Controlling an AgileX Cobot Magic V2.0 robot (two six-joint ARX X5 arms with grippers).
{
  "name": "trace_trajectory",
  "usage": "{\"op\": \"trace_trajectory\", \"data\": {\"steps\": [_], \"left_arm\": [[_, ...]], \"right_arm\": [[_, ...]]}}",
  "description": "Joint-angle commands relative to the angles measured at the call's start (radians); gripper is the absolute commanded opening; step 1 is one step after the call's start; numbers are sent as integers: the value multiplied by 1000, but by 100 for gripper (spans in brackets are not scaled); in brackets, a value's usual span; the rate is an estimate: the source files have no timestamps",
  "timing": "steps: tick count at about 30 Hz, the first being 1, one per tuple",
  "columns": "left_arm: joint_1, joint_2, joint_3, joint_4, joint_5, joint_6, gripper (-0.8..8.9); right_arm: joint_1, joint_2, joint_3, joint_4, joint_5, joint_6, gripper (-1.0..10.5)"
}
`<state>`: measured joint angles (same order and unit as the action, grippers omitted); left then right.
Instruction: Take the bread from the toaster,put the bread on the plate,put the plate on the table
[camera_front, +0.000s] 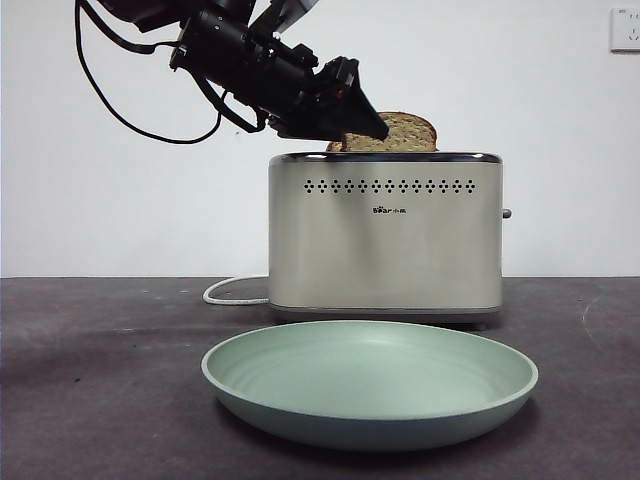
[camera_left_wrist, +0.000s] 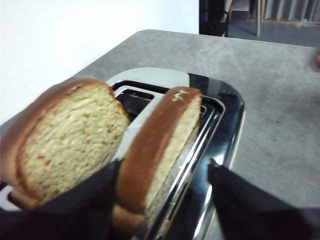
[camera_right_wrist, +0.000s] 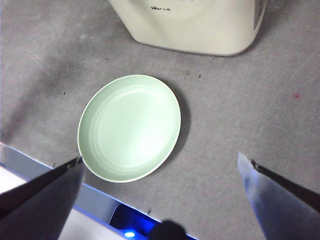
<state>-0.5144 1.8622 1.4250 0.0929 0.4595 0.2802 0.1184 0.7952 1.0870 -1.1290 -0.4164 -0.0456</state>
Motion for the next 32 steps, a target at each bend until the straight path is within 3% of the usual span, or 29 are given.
{"op": "trace_trajectory", "data": {"steps": [1, 19, 32], "left_arm": [[-8, 7, 0, 4, 13, 8, -9], [-7, 4, 50, 83, 15, -53, -9], [-7, -90, 317, -183, 16, -59, -8]], "right_arm": [[2, -2, 3, 5, -1, -8, 567], [2, -1, 3, 5, -1, -8, 566], [2, 21, 3, 6, 0, -8, 566]]}}
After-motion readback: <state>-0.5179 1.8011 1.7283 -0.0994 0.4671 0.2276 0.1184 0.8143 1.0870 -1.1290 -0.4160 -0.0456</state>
